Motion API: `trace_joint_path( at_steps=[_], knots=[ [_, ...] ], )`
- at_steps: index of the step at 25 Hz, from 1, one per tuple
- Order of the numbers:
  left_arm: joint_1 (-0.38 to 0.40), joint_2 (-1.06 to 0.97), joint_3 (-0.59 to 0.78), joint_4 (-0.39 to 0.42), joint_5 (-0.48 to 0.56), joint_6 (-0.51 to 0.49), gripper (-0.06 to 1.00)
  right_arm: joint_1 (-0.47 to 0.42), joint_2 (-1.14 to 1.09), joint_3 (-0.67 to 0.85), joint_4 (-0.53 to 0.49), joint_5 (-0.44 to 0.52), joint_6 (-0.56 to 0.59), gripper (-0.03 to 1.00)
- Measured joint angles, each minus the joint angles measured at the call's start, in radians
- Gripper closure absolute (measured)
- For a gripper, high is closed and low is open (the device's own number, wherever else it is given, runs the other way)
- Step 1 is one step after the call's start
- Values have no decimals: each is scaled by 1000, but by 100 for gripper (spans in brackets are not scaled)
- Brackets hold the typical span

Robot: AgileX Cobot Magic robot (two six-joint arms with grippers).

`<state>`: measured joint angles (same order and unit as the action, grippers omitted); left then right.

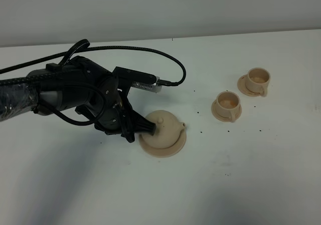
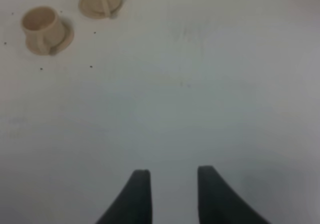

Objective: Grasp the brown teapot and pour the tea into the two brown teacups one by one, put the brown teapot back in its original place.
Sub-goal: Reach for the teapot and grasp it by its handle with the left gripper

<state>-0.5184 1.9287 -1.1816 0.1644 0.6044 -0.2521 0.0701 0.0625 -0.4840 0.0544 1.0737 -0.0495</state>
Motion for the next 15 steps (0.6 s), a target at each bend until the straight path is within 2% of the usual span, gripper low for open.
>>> trace_joint_path(
  at_steps=[8,15],
  knots=[
    [0,-40,0,3,153,210,56,0,0,0,0,0,0,73],
    [0,-205,0,5,195,486,67,0,0,0,0,0,0,73]
  ],
)
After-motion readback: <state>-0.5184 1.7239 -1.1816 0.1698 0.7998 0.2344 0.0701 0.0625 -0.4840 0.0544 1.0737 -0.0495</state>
